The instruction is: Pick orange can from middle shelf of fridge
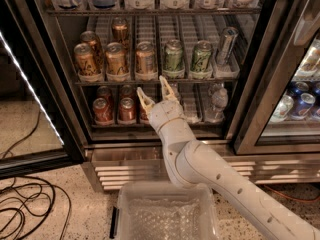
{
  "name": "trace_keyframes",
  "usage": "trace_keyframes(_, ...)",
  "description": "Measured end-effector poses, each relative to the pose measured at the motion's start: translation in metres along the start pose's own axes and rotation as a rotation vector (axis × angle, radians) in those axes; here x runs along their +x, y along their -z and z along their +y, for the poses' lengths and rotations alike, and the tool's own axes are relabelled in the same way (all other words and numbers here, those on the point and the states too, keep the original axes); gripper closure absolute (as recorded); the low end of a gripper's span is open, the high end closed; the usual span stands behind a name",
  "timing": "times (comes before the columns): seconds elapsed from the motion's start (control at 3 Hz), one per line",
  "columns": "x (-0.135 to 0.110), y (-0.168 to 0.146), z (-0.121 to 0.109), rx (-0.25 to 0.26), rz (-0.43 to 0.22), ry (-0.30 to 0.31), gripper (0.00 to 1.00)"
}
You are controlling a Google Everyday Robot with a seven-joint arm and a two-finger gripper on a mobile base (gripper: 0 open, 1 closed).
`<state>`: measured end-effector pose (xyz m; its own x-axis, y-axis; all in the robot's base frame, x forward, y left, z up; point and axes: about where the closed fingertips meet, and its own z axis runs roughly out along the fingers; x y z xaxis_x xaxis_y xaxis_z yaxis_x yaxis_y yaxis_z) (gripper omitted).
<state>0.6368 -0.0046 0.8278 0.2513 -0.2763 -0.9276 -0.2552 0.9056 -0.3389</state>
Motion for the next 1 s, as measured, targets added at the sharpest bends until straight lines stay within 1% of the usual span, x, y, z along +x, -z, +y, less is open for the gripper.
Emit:
trace_keyframes(0.33,0.003,-0.011,0.006,0.002,-0.016,-0.021,0.39)
trace_keyframes(0.67,0.003,-0.020,0.009,0.031,-0.025,-0.032,0.36)
trace_keyframes(1.0,0.003,-0.027,0.008,0.072,-0.024,-0.031,0.37)
